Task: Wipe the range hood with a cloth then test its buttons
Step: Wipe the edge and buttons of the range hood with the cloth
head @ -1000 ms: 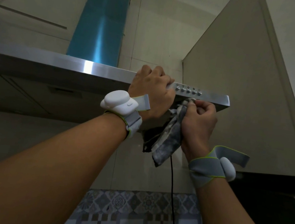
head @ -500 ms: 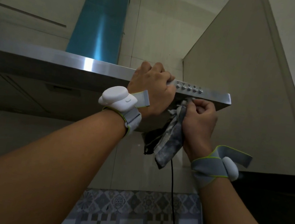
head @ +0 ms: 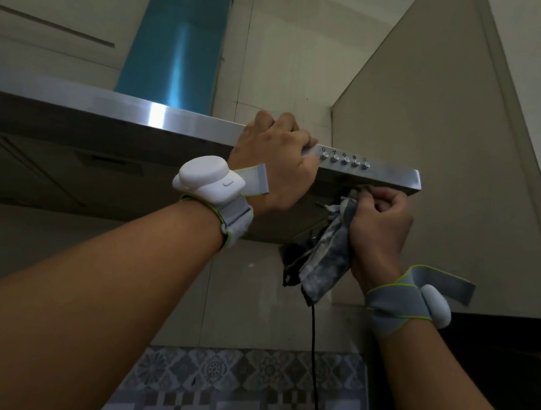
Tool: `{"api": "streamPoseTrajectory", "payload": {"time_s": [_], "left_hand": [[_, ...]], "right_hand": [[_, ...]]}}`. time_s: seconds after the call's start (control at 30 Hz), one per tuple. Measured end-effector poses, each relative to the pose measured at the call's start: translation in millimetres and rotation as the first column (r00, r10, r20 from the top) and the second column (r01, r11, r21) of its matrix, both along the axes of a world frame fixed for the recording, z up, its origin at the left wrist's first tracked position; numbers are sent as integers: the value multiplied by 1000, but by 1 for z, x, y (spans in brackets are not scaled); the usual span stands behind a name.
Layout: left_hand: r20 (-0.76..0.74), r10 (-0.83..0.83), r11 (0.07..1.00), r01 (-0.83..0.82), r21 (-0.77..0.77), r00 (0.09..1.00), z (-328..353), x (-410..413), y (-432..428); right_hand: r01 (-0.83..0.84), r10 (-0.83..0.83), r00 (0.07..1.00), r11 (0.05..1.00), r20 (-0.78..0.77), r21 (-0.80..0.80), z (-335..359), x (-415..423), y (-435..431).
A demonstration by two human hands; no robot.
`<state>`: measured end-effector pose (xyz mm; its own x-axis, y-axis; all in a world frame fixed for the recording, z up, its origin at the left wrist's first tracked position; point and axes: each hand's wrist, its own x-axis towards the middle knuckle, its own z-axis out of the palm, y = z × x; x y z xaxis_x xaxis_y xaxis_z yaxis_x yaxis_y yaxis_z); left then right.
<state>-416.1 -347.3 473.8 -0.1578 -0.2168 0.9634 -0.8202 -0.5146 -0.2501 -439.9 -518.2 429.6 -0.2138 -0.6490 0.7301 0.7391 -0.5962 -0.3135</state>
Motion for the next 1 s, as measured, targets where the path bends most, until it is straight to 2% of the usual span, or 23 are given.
{"api": "streamPoseTrajectory", "payload": {"time_s": [0.17,0.27,0.4,0.57,0.67,0.77,0.9,1.0], "left_hand": [[-17,-4,1000,4,27,1000,2,0,3],[-4,5,1000,-5,29,1000,2,2,1],[7,8,1000,-8,9,1000,0,2,1],[5,8,1000,-8,20,1000,2,2,2],[15,20,1000,-20,6,1000,1,2,0],[29,35,999,-35,2,999,0,1,-1],[19,26,999,-26,19,999,1,1,1],[5,31,999,-31,24,1000,2,1,3]], "right_hand": [[22,-28,998,993,54,115,3,-12,-13],[31,-39,994,997,102,70,3,-13,-13],[23,-24,998,999,59,27,2,-5,-12],[-10,0,998,988,67,151,6,-17,-30],[25,-40,991,992,125,123,4,-25,-27],[70,-75,990,996,117,53,1,-21,-23],[-99,90,991,992,96,83,4,-20,-29],[-47,29,990,990,138,134,6,-27,-32]]}}
